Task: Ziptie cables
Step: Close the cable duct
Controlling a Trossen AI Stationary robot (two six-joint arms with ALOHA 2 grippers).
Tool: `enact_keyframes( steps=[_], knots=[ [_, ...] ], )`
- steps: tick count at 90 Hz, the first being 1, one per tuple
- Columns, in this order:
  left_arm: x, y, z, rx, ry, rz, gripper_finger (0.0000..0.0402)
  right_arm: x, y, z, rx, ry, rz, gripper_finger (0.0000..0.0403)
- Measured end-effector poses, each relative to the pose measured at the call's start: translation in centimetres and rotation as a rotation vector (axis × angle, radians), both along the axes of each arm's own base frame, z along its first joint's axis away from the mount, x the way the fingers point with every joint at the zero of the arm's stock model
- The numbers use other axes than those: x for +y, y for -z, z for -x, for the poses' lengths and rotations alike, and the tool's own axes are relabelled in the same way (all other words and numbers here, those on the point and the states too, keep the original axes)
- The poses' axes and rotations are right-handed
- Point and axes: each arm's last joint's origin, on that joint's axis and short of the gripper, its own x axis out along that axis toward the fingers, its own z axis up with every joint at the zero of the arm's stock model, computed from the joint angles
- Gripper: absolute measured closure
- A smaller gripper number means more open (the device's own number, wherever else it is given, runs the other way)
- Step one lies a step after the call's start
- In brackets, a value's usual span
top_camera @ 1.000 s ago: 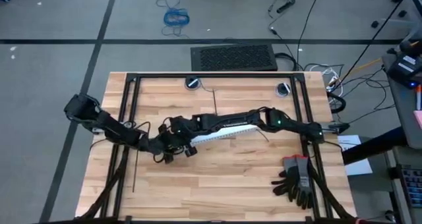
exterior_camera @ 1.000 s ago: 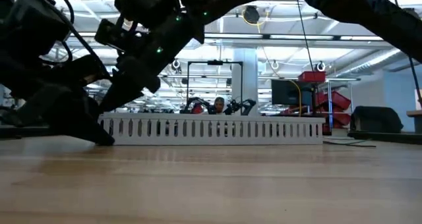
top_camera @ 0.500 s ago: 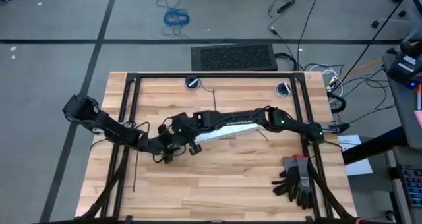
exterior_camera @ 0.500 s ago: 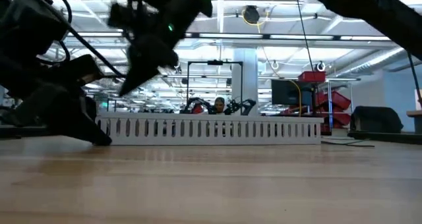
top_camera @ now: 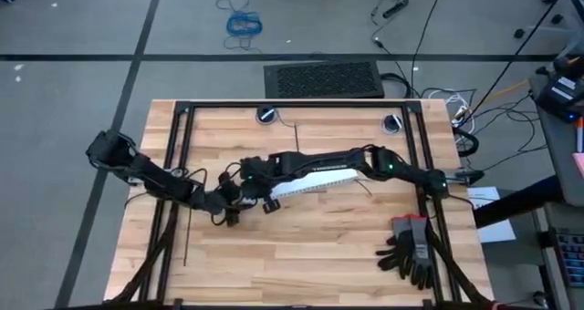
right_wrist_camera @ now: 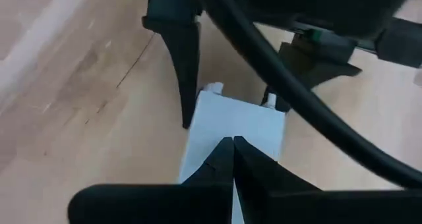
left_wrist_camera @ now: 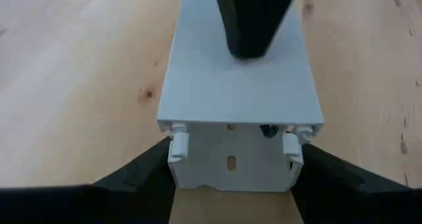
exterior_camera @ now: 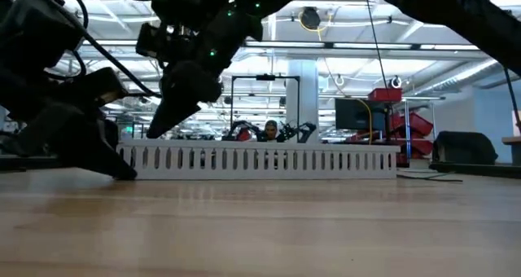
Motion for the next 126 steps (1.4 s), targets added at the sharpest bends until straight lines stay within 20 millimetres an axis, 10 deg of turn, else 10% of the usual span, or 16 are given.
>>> enact_keyframes(
  steps=[72, 126],
  knots=[
    [0.0, 0.1, 0.1, 0.007, -0.004, 0.004, 0.0157, -0.7, 0.6, 0.8, 0.100, 0.011, 0.005, 0.0403],
    [-0.1, -0.8, 0.1, -0.006, 0.054, 0.065, 0.0089, -0.6, -3.6, 2.2, 0.068, 0.025, 0.059, 0.0403]
  ],
)
